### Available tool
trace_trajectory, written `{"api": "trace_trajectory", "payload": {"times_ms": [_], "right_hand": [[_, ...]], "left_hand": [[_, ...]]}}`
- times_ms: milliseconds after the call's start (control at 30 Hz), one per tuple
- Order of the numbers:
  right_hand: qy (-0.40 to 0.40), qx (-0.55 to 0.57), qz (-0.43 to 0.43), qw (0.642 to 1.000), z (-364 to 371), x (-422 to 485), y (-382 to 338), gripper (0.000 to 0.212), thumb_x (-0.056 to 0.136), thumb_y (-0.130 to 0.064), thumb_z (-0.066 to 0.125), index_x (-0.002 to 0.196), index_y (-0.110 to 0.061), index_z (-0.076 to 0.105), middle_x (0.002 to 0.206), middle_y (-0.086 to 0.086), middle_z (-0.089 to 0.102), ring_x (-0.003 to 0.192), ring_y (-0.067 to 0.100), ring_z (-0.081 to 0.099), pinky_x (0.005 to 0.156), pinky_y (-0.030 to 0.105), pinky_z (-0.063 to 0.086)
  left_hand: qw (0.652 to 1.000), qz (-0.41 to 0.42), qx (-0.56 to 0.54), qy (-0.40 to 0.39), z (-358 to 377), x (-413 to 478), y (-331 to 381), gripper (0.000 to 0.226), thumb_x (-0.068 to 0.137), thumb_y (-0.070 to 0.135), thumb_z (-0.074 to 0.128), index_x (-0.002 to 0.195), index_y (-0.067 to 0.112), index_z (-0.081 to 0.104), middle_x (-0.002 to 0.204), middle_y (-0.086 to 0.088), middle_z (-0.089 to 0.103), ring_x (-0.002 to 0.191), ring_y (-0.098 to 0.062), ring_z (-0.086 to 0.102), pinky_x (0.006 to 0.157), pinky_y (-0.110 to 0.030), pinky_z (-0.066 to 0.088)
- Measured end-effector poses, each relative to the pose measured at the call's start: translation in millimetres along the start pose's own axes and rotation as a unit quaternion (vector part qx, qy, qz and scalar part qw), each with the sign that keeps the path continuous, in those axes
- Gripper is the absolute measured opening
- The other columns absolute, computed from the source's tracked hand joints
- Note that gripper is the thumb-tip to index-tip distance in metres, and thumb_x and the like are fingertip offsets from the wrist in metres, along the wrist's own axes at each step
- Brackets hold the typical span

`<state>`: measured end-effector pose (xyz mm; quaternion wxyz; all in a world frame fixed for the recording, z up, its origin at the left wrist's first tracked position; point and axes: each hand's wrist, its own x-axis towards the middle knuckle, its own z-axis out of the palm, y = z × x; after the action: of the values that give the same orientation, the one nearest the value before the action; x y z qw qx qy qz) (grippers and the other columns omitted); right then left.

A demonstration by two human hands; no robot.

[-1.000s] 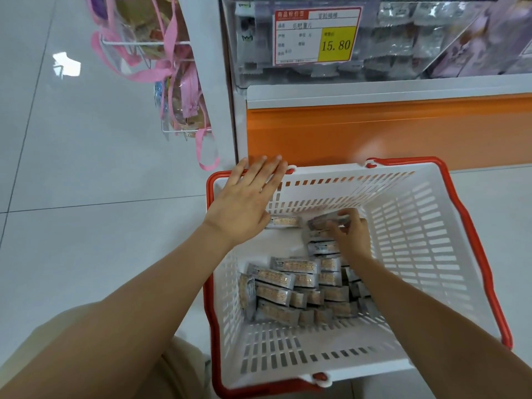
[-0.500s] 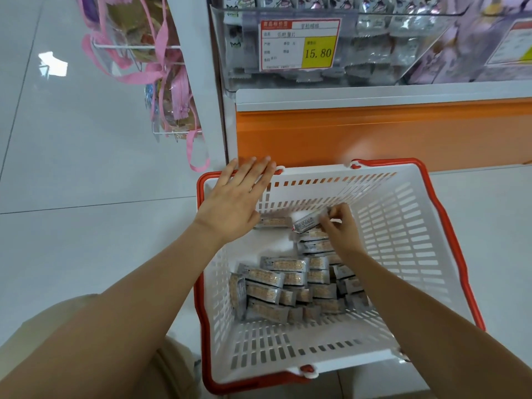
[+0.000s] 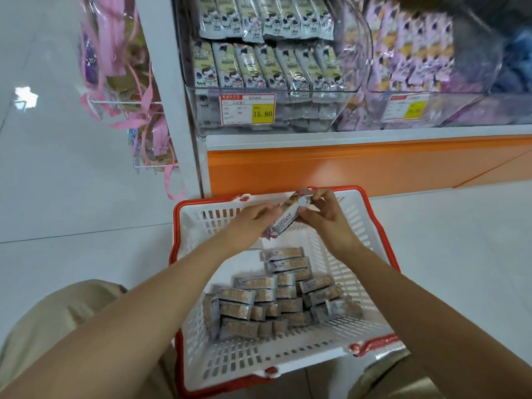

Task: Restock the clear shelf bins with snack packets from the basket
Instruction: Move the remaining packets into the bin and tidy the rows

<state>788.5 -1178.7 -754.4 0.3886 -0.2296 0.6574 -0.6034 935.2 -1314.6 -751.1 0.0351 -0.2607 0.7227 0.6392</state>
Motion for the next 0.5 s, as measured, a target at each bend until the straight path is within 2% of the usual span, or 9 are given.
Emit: {"api": "trace_trajectory", "payload": {"times_ms": [67, 167, 233, 300, 367, 433, 500], "right_hand": [[0.005, -0.003, -0.018, 1.000, 0.8, -1.9, -8.0, 0.028, 0.091, 0.006, 0.058, 0.095, -0.014, 0.038, 0.106, 0.016, 0.056, 0.088, 0.023, 0.064, 0.090, 0.043, 0.053], [0.027, -0.041, -0.067, 0.997, 3.8, -7.7, -17.4, 0.027, 0.092, 0.003, 0.059, 0.101, -0.016, 0.042, 0.110, 0.006, 0.059, 0.092, 0.017, 0.065, 0.084, 0.034, 0.053], [0.039, -0.100, -0.115, 0.988, 2.8, -10.2, -22.7, 0.034, 0.092, 0.000, 0.062, 0.115, -0.020, 0.046, 0.118, -0.005, 0.058, 0.103, 0.014, 0.063, 0.085, 0.029, 0.052], [0.031, -0.188, -0.169, 0.967, -1.4, -10.2, -28.6, 0.044, 0.092, -0.005, 0.064, 0.129, -0.020, 0.048, 0.130, -0.006, 0.052, 0.113, 0.013, 0.057, 0.090, 0.028, 0.051], [0.010, -0.249, -0.201, 0.947, -6.2, -10.4, -34.2, 0.040, 0.090, -0.013, 0.066, 0.127, -0.019, 0.055, 0.124, -0.003, 0.056, 0.111, 0.014, 0.057, 0.090, 0.032, 0.050], [0.007, -0.274, -0.197, 0.941, -10.4, -12.5, -40.4, 0.033, 0.086, -0.017, 0.070, 0.118, -0.017, 0.060, 0.110, 0.001, 0.060, 0.101, 0.016, 0.058, 0.088, 0.037, 0.050], [0.002, -0.283, -0.195, 0.939, -12.8, -15.8, -48.4, 0.029, 0.084, -0.016, 0.073, 0.111, -0.015, 0.061, 0.105, 0.001, 0.061, 0.097, 0.016, 0.058, 0.088, 0.037, 0.050]], "left_hand": [[0.997, -0.014, -0.065, -0.036, 2.7, 1.9, 11.3, 0.035, 0.100, 0.034, 0.052, 0.122, 0.008, 0.060, 0.109, 0.002, 0.065, 0.084, -0.016, 0.070, 0.082, -0.033, 0.054], [0.998, -0.005, -0.067, -0.002, 0.5, 1.3, 21.6, 0.026, 0.095, 0.026, 0.062, 0.112, 0.006, 0.063, 0.095, -0.002, 0.068, 0.068, -0.002, 0.066, 0.065, -0.020, 0.054], [0.997, -0.005, -0.071, 0.020, -2.3, 0.4, 28.7, 0.024, 0.090, 0.021, 0.070, 0.111, 0.013, 0.062, 0.093, 0.001, 0.068, 0.070, -0.004, 0.064, 0.062, -0.018, 0.053], [0.998, -0.009, -0.067, 0.020, -8.4, -0.6, 34.1, 0.030, 0.088, 0.020, 0.072, 0.115, 0.014, 0.062, 0.096, 0.001, 0.067, 0.074, -0.008, 0.061, 0.061, -0.017, 0.051], [0.999, -0.010, -0.052, 0.011, -16.1, -2.9, 40.2, 0.030, 0.087, 0.020, 0.073, 0.115, 0.016, 0.063, 0.093, 0.001, 0.066, 0.073, -0.008, 0.058, 0.062, -0.019, 0.049], [0.999, -0.007, -0.047, 0.014, -23.7, -5.0, 45.7, 0.029, 0.086, 0.019, 0.074, 0.113, 0.017, 0.065, 0.088, 0.001, 0.065, 0.072, -0.009, 0.056, 0.066, -0.022, 0.049], [0.997, 0.006, -0.066, 0.035, -29.3, -8.8, 53.4, 0.029, 0.085, 0.019, 0.075, 0.112, 0.017, 0.066, 0.079, 0.003, 0.066, 0.068, -0.009, 0.056, 0.066, -0.023, 0.050]]}}
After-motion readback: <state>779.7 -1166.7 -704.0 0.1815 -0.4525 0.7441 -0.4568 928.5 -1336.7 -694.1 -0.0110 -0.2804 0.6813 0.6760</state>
